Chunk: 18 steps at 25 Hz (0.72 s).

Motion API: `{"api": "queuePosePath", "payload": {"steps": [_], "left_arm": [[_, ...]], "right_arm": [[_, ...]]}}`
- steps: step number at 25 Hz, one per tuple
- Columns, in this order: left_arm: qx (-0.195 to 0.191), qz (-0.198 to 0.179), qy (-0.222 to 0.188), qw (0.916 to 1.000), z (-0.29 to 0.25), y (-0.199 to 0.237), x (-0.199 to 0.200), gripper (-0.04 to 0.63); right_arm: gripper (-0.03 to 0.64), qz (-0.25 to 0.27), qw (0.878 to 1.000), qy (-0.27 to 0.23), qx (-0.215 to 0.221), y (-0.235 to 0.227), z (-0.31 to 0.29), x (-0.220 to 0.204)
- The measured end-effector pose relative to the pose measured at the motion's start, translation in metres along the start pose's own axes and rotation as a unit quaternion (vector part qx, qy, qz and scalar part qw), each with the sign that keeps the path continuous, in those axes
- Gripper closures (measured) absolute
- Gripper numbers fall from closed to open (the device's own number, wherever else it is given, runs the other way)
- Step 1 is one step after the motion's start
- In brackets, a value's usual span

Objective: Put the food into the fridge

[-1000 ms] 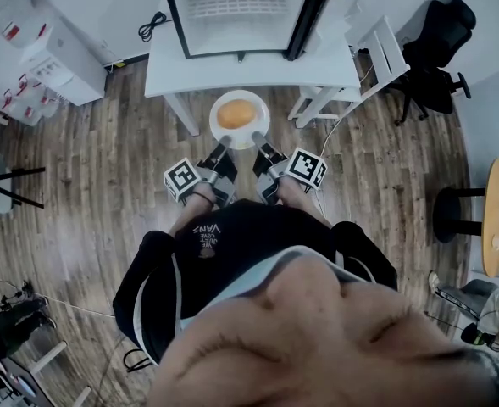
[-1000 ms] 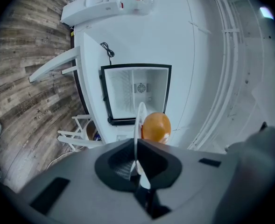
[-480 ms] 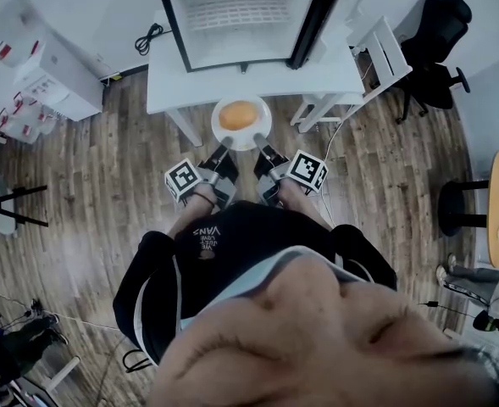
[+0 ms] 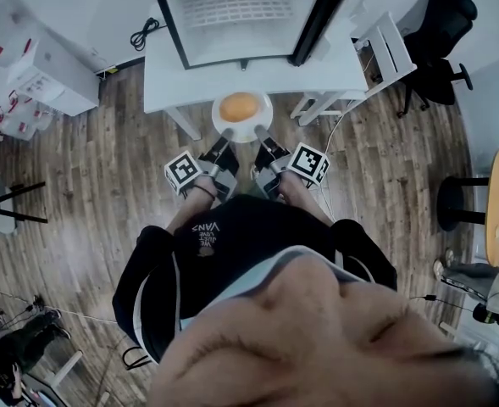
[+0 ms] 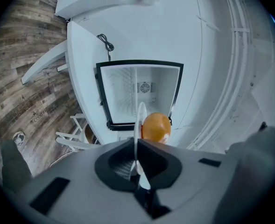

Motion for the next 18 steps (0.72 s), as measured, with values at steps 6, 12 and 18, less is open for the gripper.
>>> {"api": "queuePosePath", "payload": {"steps": [6,12,18], "left_arm": [[0.001,0.001,-0.004,1.0000,-0.020,0.001,0.012,0.571],[0.006,0.000,-0.015,0.9999,-0.043,0.006,0.026,0.571],[0.000,-0.001,-0.030,0.9995,-0.065,0.007,0.035,0.571]], "right_arm": [[0.595,-0.003,1.000,0.005,0.005,0.001,-0.016,0.017],[0.595,0.000,1.000,0.015,0.008,0.001,-0.036,0.041],[0.595,0.006,1.000,0.027,0.014,0.002,-0.049,0.063]]}}
Point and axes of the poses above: the fingertips, and each gripper's own axes: z backward along the fingers, y to its left, x out of its top, the point moved 2 cm from there along z, backward along the fingers, and after that the axes turned 8 degrees about -x, right-handed, at the moved point
